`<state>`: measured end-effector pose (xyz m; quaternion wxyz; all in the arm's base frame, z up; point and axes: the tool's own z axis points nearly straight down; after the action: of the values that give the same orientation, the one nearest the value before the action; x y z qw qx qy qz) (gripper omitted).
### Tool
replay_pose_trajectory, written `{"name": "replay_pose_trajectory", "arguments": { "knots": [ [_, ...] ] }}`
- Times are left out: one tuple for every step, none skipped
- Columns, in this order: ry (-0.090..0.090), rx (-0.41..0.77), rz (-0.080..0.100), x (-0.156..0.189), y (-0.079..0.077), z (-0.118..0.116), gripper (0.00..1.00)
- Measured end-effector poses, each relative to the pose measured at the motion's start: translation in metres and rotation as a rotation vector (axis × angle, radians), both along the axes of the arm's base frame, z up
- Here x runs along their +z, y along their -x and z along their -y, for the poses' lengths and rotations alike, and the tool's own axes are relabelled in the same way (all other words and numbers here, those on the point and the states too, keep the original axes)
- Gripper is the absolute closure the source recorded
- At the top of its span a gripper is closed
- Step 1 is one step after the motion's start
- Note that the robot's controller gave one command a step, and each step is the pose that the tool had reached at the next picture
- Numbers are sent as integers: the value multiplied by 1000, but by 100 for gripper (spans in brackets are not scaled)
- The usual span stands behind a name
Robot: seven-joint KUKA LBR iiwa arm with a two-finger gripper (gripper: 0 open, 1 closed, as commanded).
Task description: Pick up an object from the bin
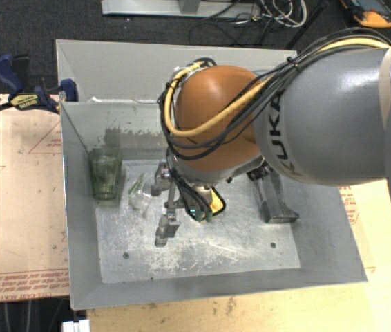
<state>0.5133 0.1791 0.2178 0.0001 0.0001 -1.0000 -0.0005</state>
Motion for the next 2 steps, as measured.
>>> {"name": "replay_pose_trajectory", "arguments": {
  "knots": [
    [-2,12,7,-25,-55,2,0],
    [0,59,4,-87,-60,5,0]
  ]
}}
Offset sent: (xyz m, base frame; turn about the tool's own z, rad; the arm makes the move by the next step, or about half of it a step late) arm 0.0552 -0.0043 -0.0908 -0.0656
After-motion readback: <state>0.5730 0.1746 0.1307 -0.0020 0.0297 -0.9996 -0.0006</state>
